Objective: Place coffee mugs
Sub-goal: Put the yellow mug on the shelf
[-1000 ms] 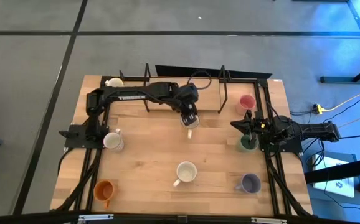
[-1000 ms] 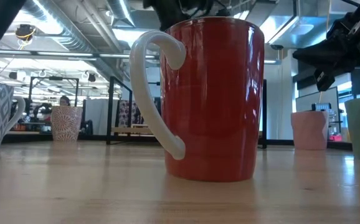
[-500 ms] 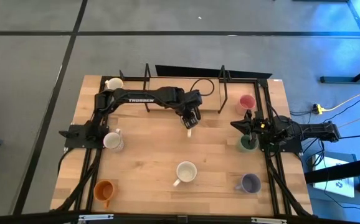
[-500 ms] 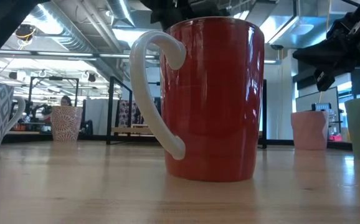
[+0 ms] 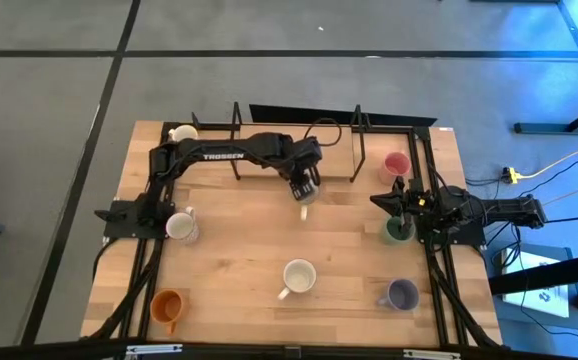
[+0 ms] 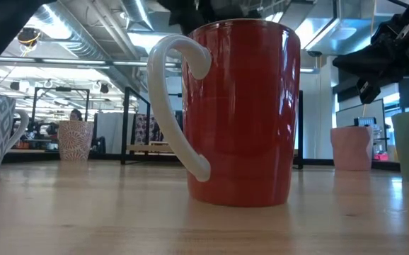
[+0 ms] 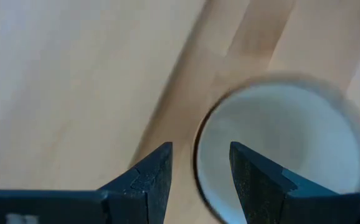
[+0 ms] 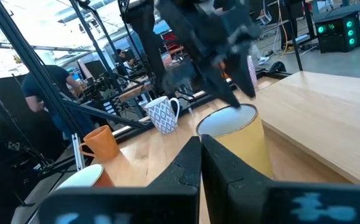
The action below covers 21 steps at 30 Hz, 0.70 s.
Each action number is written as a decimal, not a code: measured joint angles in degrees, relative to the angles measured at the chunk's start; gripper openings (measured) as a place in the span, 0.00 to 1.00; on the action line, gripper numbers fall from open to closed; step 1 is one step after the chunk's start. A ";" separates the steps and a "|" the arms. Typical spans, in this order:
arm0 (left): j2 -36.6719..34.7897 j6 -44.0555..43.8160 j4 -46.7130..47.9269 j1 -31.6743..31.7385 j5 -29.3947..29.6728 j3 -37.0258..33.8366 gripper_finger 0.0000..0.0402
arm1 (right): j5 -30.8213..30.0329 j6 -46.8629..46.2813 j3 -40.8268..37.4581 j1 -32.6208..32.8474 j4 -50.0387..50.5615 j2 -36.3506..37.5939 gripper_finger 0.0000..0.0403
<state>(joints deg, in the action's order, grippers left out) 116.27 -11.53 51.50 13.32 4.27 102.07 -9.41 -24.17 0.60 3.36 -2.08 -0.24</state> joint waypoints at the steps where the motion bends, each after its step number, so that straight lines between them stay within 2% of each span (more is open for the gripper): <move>1: 0.05 0.26 -0.33 0.23 -0.87 -0.72 0.38 | -0.01 0.00 0.00 0.00 -0.01 0.01 0.00; 4: -0.28 0.54 -4.42 0.52 -1.89 -2.46 0.38 | 0.33 0.01 0.00 -0.01 0.04 -0.01 0.00; 13: -0.19 0.46 -6.48 1.08 -2.49 -5.28 0.37 | 0.02 0.38 -0.02 0.00 0.01 -0.01 0.00; 17: -0.26 1.70 -8.08 1.00 -2.62 -6.85 0.31 | 0.02 0.47 -0.02 0.01 0.01 -0.01 0.00; 21: -0.26 1.92 -8.80 1.05 -3.63 -7.52 0.19 | 0.04 0.54 -0.02 0.00 0.01 -0.01 0.00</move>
<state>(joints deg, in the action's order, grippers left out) 116.01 -9.61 42.70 14.37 0.63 94.54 -9.37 -23.63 0.58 3.37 -2.07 -0.25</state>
